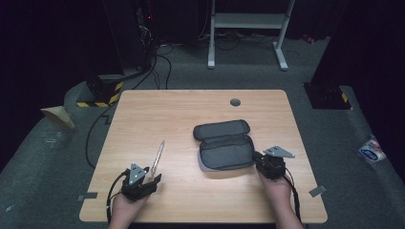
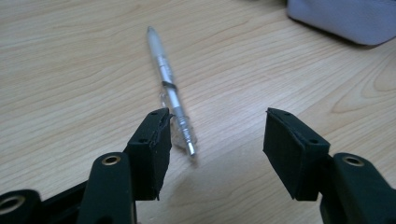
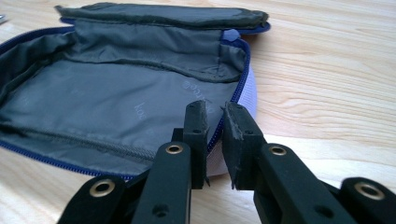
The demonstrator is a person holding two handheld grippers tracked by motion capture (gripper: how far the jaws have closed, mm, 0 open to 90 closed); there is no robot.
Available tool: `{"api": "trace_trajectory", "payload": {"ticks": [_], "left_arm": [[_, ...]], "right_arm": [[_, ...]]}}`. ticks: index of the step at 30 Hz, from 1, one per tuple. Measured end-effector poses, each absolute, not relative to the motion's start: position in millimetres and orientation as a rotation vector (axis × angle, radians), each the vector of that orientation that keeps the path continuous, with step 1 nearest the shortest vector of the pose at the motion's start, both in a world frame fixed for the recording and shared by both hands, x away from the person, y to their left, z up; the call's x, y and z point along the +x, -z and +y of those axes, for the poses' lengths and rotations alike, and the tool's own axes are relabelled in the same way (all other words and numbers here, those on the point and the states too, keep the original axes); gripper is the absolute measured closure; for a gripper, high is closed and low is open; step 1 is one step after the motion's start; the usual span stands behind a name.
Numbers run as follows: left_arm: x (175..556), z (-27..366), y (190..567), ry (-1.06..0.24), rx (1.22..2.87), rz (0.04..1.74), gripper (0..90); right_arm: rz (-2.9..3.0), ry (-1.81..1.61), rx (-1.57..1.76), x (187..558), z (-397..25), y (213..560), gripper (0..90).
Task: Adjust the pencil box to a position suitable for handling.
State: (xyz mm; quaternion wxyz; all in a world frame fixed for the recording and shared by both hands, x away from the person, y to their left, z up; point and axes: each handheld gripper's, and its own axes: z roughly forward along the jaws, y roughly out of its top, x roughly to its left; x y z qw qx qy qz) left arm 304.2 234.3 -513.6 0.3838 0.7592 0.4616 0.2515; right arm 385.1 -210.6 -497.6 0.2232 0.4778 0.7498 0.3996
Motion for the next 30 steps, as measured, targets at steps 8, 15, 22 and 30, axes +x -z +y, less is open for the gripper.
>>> {"api": "trace_trajectory", "payload": {"ticks": [8, 15, 22, 30], "left_arm": [[304, 218, 509, -0.576, 1.917, 1.157, 42.1], [305, 199, 506, -0.608, 1.913, 1.116, 45.8], [314, 185, 502, -0.566, 1.848, 1.113, 47.9], [327, 184, 499, -0.528, 1.794, 1.139, 48.7]], "right_arm": [[2.15, -1.123, 1.249, 379, -189, 501, 79.3], [2.224, -1.137, 1.189, 371, -167, 504, 79.3], [2.282, -1.155, 1.121, 359, -152, 505, 79.3], [2.318, -1.161, 1.074, 344, -145, 506, 79.3]]}}
